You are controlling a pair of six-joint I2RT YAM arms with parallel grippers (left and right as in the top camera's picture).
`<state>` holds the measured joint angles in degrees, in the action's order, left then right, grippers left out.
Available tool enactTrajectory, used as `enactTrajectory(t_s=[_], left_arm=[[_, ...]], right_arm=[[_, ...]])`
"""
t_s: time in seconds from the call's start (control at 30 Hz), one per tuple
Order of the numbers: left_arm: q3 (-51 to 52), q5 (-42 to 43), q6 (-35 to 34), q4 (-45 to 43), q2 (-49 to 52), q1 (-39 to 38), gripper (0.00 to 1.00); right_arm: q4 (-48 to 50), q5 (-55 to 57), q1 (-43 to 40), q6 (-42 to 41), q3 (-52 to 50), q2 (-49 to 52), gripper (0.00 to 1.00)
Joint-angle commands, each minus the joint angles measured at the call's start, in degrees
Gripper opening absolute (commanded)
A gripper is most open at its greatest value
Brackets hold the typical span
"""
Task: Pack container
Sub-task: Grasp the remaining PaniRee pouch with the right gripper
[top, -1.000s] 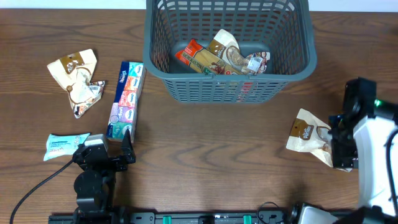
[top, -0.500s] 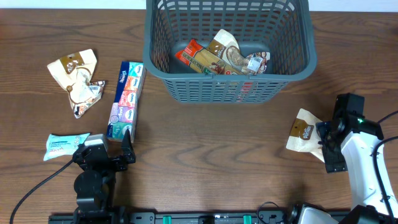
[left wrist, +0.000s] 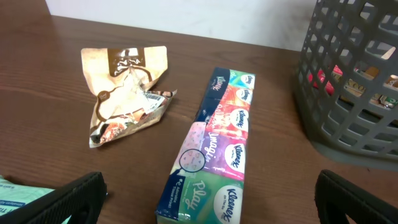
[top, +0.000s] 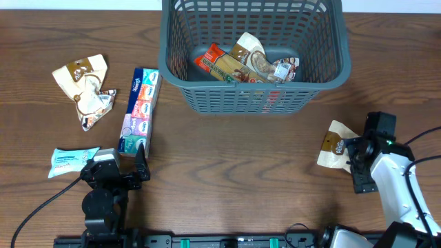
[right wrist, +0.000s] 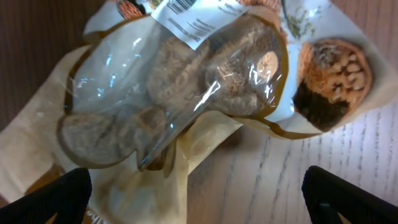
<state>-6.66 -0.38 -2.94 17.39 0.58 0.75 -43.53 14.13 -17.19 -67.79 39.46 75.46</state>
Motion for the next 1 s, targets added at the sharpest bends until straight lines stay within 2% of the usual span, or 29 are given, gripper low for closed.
enactTrajectory(t_s=[0.0,0.53,0.97], left_arm=[[1.1,0.0,0.3,0.7,-0.3,0.3,0.99],[1.1,0.0,0.3,0.7,-0.3,0.3,0.99],[1.1,0.0,0.3,0.7,-0.3,0.3,0.99]], right_arm=[[1.4,0.0,-0.6,0.6,-1.8,-0.5,0.99],[10.8,-0.2,-0.6,0.8,-5.0,-0.1,0.99],[13.8,-1.1,-0.6,0.6,-5.0,9.4,0.99]])
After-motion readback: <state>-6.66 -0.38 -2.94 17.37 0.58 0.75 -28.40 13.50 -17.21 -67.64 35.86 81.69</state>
